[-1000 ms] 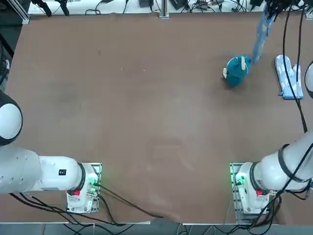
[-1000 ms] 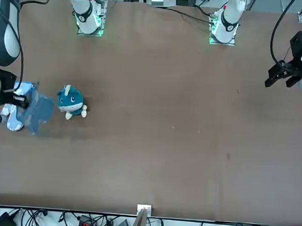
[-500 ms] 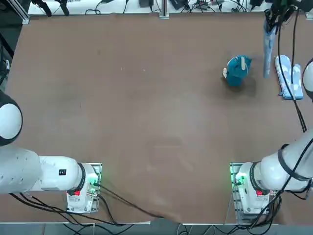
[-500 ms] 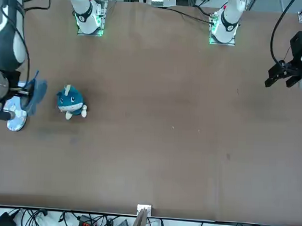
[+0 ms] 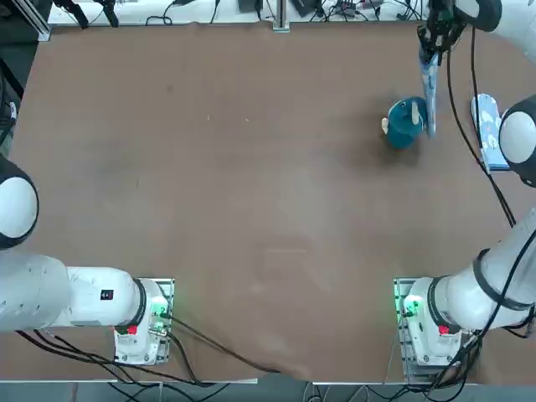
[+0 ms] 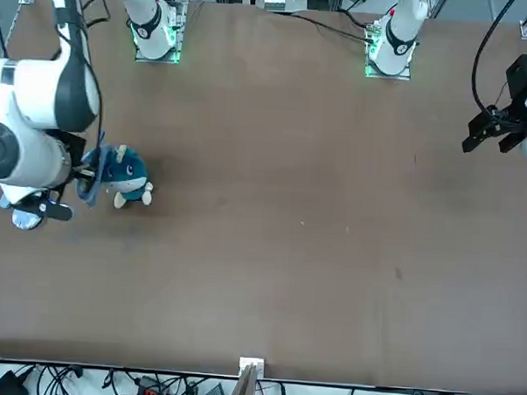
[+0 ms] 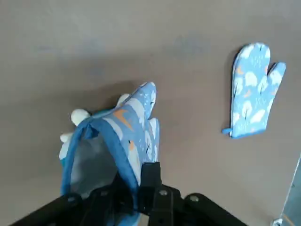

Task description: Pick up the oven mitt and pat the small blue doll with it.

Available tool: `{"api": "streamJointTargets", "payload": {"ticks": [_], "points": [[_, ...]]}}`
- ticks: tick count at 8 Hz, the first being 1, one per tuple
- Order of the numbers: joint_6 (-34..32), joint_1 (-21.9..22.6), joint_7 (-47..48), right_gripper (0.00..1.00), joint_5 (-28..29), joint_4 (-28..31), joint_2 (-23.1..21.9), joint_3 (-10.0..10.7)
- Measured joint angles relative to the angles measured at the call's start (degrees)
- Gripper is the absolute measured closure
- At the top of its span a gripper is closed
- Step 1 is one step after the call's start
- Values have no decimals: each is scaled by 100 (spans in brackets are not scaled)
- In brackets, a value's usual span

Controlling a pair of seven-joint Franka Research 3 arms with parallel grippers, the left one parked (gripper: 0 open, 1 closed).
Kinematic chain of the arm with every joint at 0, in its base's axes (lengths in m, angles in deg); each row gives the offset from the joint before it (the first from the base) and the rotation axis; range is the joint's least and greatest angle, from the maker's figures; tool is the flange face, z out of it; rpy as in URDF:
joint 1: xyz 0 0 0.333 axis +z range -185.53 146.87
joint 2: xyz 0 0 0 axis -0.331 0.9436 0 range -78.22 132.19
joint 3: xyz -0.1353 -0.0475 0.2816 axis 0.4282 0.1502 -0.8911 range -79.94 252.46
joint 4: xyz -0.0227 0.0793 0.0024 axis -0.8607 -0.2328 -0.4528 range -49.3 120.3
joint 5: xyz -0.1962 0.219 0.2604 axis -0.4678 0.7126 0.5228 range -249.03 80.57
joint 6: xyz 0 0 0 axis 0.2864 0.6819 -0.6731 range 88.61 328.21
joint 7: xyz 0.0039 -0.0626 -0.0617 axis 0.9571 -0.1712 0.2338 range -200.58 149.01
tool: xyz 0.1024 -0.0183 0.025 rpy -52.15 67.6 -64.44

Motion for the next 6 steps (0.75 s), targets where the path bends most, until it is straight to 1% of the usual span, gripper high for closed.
{"api": "streamJointTargets", "payload": {"ticks": [2, 3, 4, 5, 6], "points": [[469, -147, 0, 96, -25, -44, 9, 105], [711, -279, -2, 96, -24, -90, 10, 124], [814, -427, -26, 96, -19, -187, 10, 129], [749, -559, -69, 96, -16, -292, 5, 133], [525, -643, -98, 96, -16, -361, -3, 134]]}}
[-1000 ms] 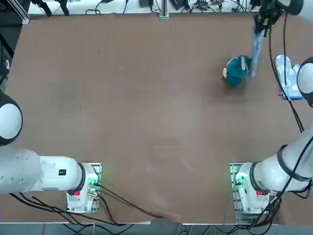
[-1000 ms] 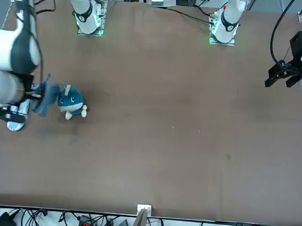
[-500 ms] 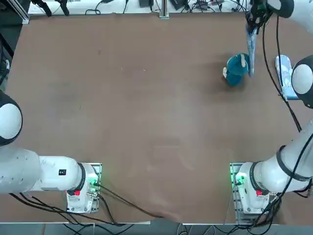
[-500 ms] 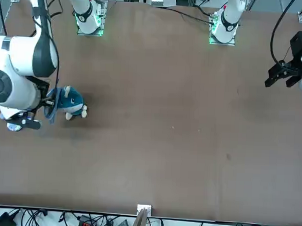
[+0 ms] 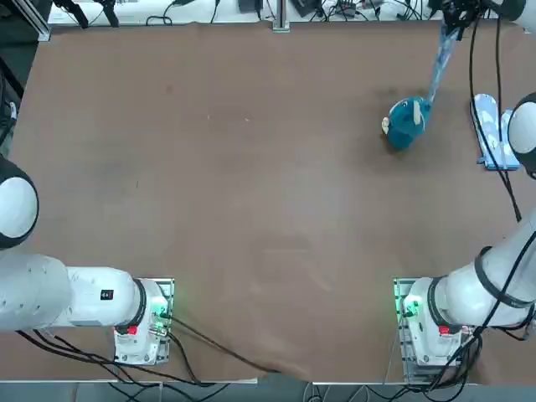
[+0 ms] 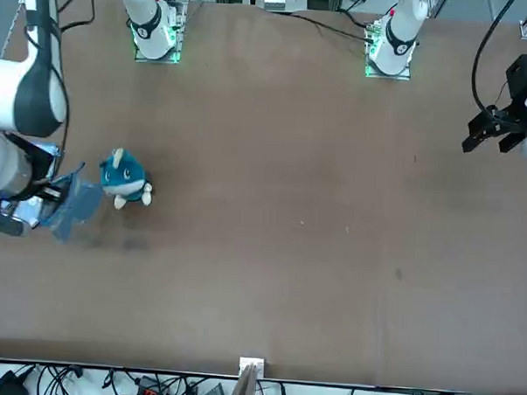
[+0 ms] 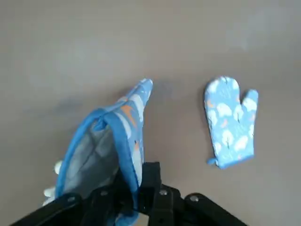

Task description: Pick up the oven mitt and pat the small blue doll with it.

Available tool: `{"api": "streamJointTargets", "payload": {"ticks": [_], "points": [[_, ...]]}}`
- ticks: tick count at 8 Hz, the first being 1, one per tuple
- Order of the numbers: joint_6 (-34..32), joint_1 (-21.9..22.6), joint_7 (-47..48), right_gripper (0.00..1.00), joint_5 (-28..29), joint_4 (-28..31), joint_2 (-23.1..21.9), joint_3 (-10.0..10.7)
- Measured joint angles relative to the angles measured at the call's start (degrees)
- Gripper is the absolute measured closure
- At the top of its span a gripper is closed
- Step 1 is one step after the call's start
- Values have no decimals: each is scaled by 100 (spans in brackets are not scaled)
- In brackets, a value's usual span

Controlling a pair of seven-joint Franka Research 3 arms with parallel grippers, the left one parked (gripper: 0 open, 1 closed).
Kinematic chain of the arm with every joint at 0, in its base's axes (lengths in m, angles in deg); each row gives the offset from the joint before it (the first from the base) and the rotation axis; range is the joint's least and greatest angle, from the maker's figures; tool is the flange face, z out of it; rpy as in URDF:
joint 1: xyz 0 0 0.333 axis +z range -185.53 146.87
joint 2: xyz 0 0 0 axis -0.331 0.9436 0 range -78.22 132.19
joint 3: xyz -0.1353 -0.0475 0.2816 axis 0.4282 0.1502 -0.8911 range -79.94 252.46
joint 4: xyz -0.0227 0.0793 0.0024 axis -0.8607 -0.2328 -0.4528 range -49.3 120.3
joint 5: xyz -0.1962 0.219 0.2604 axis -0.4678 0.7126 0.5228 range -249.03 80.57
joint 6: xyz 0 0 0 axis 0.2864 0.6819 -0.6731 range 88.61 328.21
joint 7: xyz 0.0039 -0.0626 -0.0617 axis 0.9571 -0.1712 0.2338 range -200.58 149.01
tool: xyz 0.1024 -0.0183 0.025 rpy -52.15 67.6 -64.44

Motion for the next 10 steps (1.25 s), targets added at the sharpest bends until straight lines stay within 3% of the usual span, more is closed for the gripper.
{"api": "streamJointTargets", "payload": {"ticks": [4, 7, 10], "points": [[-1018, -35, -1, 96, 80, -41, -8, -45], [-941, 0, 105, 96, 918, -37, 12, -89], [-422, -3, 158, 96, 1082, -39, 12, -91]]}}
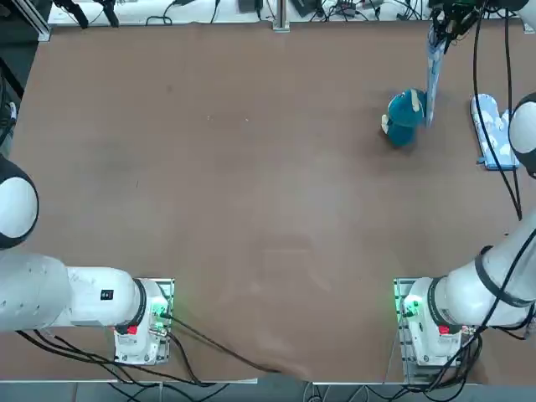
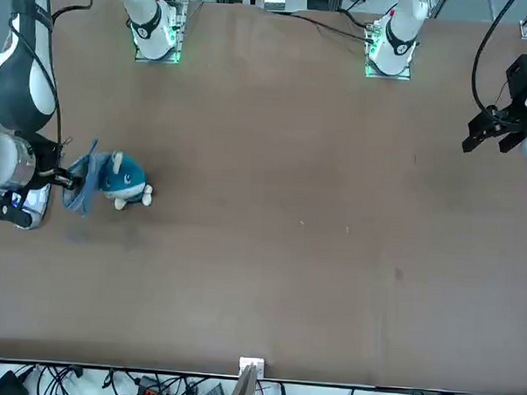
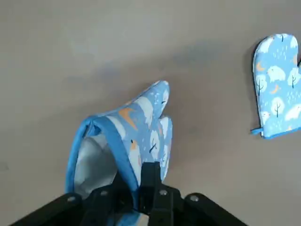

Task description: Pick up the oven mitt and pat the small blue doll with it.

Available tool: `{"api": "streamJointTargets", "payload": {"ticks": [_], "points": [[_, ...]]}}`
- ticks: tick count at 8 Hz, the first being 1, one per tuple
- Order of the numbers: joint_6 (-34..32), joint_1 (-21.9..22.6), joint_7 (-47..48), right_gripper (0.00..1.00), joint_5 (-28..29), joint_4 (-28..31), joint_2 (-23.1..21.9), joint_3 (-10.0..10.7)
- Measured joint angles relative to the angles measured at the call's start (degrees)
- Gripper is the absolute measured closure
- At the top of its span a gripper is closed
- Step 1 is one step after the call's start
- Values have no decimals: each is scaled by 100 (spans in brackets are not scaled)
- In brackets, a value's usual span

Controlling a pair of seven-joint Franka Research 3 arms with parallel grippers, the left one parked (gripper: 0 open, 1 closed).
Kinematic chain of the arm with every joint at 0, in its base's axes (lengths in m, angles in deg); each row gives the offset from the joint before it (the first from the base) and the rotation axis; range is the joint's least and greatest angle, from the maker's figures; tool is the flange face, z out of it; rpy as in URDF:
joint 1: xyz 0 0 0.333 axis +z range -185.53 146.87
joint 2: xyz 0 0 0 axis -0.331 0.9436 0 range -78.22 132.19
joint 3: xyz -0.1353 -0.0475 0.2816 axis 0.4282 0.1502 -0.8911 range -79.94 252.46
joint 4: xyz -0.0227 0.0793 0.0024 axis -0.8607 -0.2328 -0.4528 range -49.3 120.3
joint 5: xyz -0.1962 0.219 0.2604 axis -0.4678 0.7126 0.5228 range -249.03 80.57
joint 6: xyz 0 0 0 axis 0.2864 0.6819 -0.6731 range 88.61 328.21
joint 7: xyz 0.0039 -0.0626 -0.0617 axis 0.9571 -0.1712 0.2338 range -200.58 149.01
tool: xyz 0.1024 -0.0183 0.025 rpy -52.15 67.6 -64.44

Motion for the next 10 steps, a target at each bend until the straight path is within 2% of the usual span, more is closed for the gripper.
{"api": "streamJointTargets", "payload": {"ticks": [3, 5, 8, 10], "points": [[521, -39, 0, 96, -3, -57, -62, 104], [539, -84, -295, 96, -166, -76, -164, 372], [532, -178, -1335, 96, -1121, -46, -218, 803], [621, -338, -1682, 96, -1971, 141, -140, 856]]}}
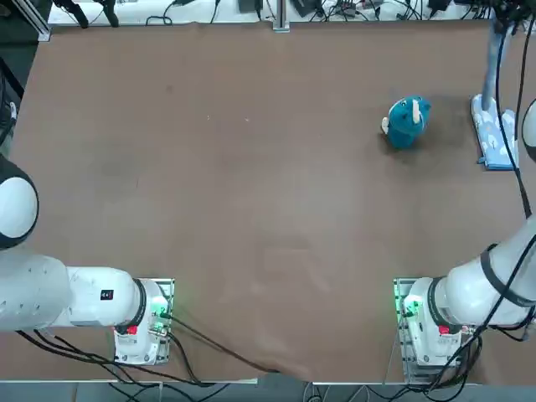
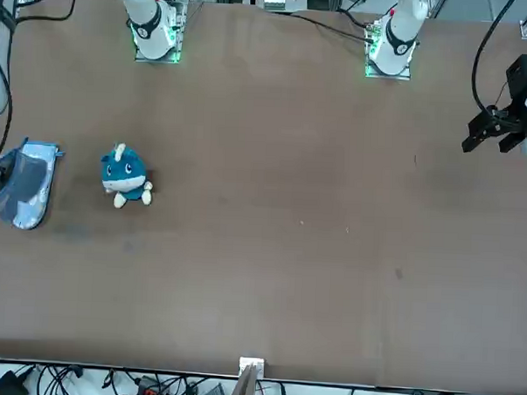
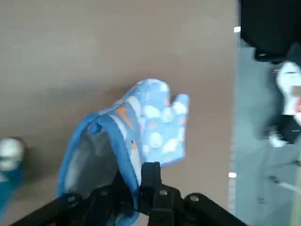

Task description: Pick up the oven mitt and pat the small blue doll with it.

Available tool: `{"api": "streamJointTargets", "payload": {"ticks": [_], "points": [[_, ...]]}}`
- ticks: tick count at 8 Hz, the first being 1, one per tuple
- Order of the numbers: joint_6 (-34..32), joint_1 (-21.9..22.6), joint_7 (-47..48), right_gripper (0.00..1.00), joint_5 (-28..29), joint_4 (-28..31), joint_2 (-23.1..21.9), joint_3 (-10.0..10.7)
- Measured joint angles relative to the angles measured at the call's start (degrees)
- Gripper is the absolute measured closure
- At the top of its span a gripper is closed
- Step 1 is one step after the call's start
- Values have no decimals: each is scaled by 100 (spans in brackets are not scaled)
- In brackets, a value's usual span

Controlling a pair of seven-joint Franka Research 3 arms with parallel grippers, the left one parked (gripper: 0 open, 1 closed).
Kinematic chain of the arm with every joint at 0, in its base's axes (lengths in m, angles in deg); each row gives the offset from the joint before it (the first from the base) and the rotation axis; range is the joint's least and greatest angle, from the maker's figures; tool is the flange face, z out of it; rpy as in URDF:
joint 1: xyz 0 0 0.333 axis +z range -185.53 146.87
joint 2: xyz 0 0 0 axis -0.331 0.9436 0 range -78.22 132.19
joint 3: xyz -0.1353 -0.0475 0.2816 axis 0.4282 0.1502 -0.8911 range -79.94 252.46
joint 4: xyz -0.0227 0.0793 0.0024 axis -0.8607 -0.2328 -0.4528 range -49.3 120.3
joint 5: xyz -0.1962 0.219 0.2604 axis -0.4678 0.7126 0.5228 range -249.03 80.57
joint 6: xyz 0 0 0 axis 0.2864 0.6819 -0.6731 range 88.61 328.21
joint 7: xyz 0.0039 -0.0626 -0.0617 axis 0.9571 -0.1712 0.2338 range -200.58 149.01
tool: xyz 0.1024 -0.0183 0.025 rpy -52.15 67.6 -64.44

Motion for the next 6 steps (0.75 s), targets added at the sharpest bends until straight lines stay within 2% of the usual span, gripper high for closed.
{"api": "streamJointTargets", "payload": {"ticks": [2, 4, 6], "points": [[386, -160, -356, 96, -831, 413, 41, 12], [1153, -525, -948, 96, -1400, 963, 18, 43], [2109, -981, -1109, 96, -2245, 1657, -61, 59]]}}
